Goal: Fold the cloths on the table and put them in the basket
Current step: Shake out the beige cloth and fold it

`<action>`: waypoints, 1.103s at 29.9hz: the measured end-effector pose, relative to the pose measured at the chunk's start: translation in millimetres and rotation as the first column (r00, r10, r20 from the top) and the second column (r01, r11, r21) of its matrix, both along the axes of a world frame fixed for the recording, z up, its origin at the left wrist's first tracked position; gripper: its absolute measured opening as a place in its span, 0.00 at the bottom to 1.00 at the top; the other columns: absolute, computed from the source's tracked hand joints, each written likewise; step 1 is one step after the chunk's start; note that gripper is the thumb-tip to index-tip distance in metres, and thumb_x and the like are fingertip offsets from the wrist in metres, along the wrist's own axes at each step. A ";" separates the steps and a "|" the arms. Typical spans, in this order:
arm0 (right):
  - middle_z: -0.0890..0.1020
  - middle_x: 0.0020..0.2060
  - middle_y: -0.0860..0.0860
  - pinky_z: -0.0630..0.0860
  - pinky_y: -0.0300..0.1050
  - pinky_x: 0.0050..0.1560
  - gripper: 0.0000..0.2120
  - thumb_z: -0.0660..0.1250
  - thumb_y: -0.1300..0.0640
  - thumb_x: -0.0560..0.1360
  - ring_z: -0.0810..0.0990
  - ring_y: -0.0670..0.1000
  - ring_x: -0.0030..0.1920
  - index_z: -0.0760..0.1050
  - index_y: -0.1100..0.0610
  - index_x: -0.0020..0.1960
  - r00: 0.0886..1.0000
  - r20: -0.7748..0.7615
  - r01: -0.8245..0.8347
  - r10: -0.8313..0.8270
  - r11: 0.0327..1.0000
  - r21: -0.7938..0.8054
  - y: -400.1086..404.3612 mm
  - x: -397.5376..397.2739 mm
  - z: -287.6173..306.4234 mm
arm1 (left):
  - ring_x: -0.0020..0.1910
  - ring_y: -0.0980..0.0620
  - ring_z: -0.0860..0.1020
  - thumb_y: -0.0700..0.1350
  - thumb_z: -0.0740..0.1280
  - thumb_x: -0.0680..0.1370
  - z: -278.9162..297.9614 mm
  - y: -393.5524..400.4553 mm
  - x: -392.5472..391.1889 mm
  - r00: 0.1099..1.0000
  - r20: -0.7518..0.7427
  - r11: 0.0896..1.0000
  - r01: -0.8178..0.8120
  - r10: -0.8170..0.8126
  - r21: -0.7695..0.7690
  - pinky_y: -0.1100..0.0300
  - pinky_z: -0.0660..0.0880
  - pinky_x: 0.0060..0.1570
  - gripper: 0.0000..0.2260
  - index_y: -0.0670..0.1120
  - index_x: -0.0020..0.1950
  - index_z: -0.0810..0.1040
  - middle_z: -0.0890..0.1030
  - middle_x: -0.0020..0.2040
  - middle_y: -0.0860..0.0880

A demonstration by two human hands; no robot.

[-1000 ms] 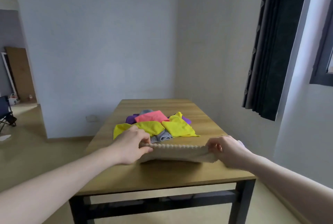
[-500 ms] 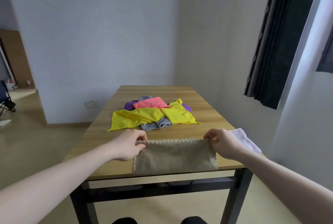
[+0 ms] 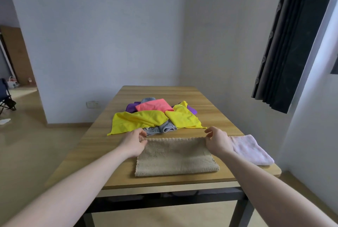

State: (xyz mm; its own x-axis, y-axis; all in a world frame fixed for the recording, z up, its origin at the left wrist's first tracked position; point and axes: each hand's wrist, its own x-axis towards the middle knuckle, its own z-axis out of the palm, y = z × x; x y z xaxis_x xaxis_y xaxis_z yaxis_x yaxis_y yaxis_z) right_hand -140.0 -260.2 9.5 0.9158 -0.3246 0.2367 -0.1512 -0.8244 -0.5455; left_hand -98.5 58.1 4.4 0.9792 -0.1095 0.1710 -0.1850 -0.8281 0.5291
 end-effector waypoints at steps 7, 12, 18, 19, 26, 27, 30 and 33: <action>0.73 0.71 0.51 0.73 0.51 0.64 0.26 0.68 0.50 0.79 0.72 0.55 0.68 0.66 0.51 0.75 0.994 -0.094 -0.067 0.060 0.995 -0.075 4.4 -6.9 -34.2 | 0.68 0.50 0.71 0.53 0.67 0.80 -32.4 1.6 -1.9 0.998 -0.032 0.987 0.065 -0.061 0.146 0.54 0.69 0.67 0.19 0.53 0.70 0.71 0.70 0.71 0.53; 0.71 0.73 0.52 0.65 0.54 0.72 0.29 0.60 0.46 0.80 0.68 0.56 0.73 0.60 0.53 0.78 0.981 -0.190 -0.069 0.048 0.992 -0.103 4.4 -19.1 -59.6 | 0.75 0.51 0.64 0.60 0.59 0.82 -58.2 9.5 -11.6 0.988 -0.110 0.973 0.125 -0.106 0.192 0.51 0.63 0.74 0.24 0.55 0.77 0.67 0.64 0.77 0.56; 0.66 0.78 0.49 0.50 0.56 0.80 0.30 0.55 0.42 0.82 0.57 0.51 0.80 0.57 0.53 0.81 0.993 -0.110 -0.055 0.045 0.995 -0.086 6.0 -27.6 -78.6 | 0.78 0.54 0.61 0.60 0.57 0.82 -74.9 13.4 -17.7 0.997 0.006 0.988 0.074 -0.075 0.136 0.54 0.58 0.76 0.24 0.57 0.78 0.66 0.63 0.80 0.58; 0.68 0.77 0.49 0.51 0.55 0.80 0.31 0.56 0.42 0.82 0.59 0.50 0.80 0.58 0.52 0.81 0.995 -0.093 -0.040 0.032 0.996 -0.079 5.9 -28.1 -78.9 | 0.78 0.54 0.61 0.60 0.57 0.82 -76.1 12.8 -17.6 0.997 0.015 0.988 0.073 -0.076 0.138 0.54 0.58 0.76 0.24 0.57 0.78 0.66 0.62 0.80 0.58; 0.80 0.62 0.42 0.75 0.52 0.65 0.31 0.70 0.45 0.73 0.77 0.49 0.63 0.67 0.45 0.75 0.996 -0.087 0.039 -0.024 0.984 0.174 1.9 -31.3 -65.2 | 0.77 0.54 0.62 0.59 0.57 0.82 -79.4 14.4 -15.2 0.997 0.035 0.988 0.068 -0.073 0.139 0.55 0.59 0.76 0.24 0.57 0.78 0.66 0.64 0.79 0.58; 0.81 0.57 0.41 0.78 0.51 0.60 0.31 0.72 0.46 0.72 0.79 0.48 0.59 0.69 0.43 0.73 0.995 -0.100 0.045 -0.023 0.974 0.221 0.4 -31.8 -62.9 | 0.77 0.55 0.62 0.59 0.58 0.82 -79.4 14.6 -14.8 0.997 0.037 0.988 0.068 -0.074 0.136 0.55 0.59 0.76 0.24 0.57 0.78 0.67 0.64 0.79 0.58; 0.82 0.48 0.39 0.82 0.49 0.50 0.27 0.72 0.53 0.70 0.82 0.45 0.48 0.74 0.43 0.68 0.991 -0.131 0.051 -0.008 0.944 0.325 -1.2 -31.4 -60.0 | 0.77 0.54 0.62 0.59 0.58 0.82 -79.2 14.9 -16.6 0.996 0.038 0.990 0.072 -0.077 0.123 0.55 0.59 0.76 0.24 0.56 0.77 0.67 0.65 0.79 0.58; 0.84 0.46 0.41 0.83 0.51 0.52 0.21 0.73 0.52 0.69 0.84 0.46 0.46 0.78 0.44 0.62 0.987 -0.158 0.068 -0.003 0.911 0.406 -0.7 -29.4 -54.3 | 0.77 0.55 0.63 0.60 0.59 0.81 -79.7 15.9 -17.1 0.996 0.038 0.991 0.071 -0.076 0.113 0.55 0.60 0.75 0.24 0.56 0.77 0.68 0.66 0.78 0.58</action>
State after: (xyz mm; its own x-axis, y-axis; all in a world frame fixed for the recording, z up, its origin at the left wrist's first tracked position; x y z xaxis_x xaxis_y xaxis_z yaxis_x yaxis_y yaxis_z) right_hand -169.5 -260.9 -44.8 0.9160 -0.3961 -0.0634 -0.2831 -0.5264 -0.8017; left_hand -115.5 74.0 -75.2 0.9599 -0.2017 0.1947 -0.2679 -0.8646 0.4250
